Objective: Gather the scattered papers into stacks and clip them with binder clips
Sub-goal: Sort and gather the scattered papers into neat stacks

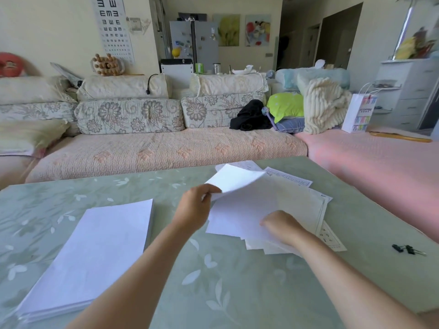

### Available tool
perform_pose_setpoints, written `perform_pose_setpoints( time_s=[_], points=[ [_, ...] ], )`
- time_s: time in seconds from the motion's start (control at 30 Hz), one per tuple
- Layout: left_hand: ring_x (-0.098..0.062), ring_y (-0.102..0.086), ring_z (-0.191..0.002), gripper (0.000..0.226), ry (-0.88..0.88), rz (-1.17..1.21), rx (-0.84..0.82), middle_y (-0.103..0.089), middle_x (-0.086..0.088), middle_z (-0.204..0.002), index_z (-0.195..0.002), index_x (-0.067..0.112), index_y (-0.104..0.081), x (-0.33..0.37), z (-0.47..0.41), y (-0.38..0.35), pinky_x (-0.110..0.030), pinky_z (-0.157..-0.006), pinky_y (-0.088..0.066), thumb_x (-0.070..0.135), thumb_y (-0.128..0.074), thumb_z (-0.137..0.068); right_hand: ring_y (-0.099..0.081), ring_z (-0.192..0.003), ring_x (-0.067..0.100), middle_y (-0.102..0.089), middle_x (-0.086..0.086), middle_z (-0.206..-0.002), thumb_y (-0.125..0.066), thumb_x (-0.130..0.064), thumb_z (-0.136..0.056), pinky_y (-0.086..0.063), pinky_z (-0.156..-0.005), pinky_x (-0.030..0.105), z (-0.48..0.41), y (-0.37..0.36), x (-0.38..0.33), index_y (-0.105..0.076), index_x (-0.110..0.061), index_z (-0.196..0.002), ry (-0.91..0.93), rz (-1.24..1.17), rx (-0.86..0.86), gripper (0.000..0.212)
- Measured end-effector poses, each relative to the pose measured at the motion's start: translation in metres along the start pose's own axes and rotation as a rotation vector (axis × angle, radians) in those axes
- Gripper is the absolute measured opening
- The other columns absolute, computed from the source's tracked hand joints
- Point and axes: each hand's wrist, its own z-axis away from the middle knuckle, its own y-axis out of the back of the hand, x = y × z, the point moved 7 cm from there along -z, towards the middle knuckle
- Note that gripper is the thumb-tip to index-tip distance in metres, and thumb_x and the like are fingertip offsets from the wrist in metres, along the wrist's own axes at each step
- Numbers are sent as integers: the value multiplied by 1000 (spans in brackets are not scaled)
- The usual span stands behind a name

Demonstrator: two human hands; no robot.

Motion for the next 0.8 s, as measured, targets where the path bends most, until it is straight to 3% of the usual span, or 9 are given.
perform_pose_setpoints(
  time_s=[0.07,0.13,0.2,0.27,0.37,0.43,0.53,0.7,0.8],
  points=[
    [-2,-59,-100,34,-29,-5,-121,-71,10,-109,-100,19,-75,1,6,-26,5,-75,-31,-1,-49,-92,-64,-84,28,-72,10,-105,-44,-14,-91,-42,-66,29,-4,15,12,-72,-12,-93,-131,-458,54,28],
    [2,-58,-101,35,-15,-5,-239,-70,15,-110,-98,24,-75,-5,12,-48,5,-77,-33,2,-48,-95,-62,-71,29,-71,13,-97,-37,-14,-93,-42,-61,30,-8,23,25,-67,-5,-101,-238,-841,55,32],
    [5,-59,-104,36,13,43,-340,-69,21,-109,-96,28,-75,-11,17,-67,-1,-85,-39,5,-48,-96,-59,-68,30,-61,12,-86,-41,-19,-99,-45,-57,33,-9,25,29,-60,-4,-100,-256,-967,-51,24],
    [9,-59,-107,37,28,99,-395,-69,23,-108,-95,29,-75,-14,19,-81,-12,-95,-42,4,-48,-95,-59,-67,27,-63,12,-83,-56,-17,-97,-44,-54,30,-17,25,36,-62,-5,-104,-238,-898,-117,16],
    [10,-58,-108,43,70,105,-455,-68,25,-110,-103,33,-73,-21,18,-97,-14,-93,-46,1,-48,-87,-60,-62,26,-65,14,-82,-73,-6,-71,-43,-53,26,-38,32,56,-64,-6,-92,-248,-628,20,23],
    [4,-57,-112,46,170,126,-475,-64,27,-117,-107,38,-69,-34,12,-104,-11,-82,-46,6,-48,-82,-54,-55,23,-61,12,-72,-73,-10,-59,-42,-53,26,-48,33,63,-59,-10,-77,-260,-449,60,23],
    [-13,-57,-114,37,327,73,-353,-60,11,-128,-118,33,-61,-53,-6,-105,-19,-81,-45,13,-51,-89,-49,-49,21,-55,5,-62,-76,-14,-63,-39,-49,21,-53,30,59,-51,-13,-68,-242,-264,36,26],
    [-29,-37,-131,57,533,-308,-358,-48,-8,-138,-142,20,-38,-77,-26,-110,-40,-105,-38,43,-51,-92,-57,-92,29,-56,8,-100,-68,-30,-67,-35,-52,25,-74,42,47,-49,-14,-80,-215,-143,199,28],
    [-31,-36,-130,59,538,-369,-380,-48,-13,-135,-138,12,-40,-76,-36,-114,-40,-106,-36,47,-50,-91,-43,-125,34,-53,10,-131,-61,-48,-77,-43,-87,34,-79,28,42,-53,-23,-126,-205,73,166,55]
  ],
)
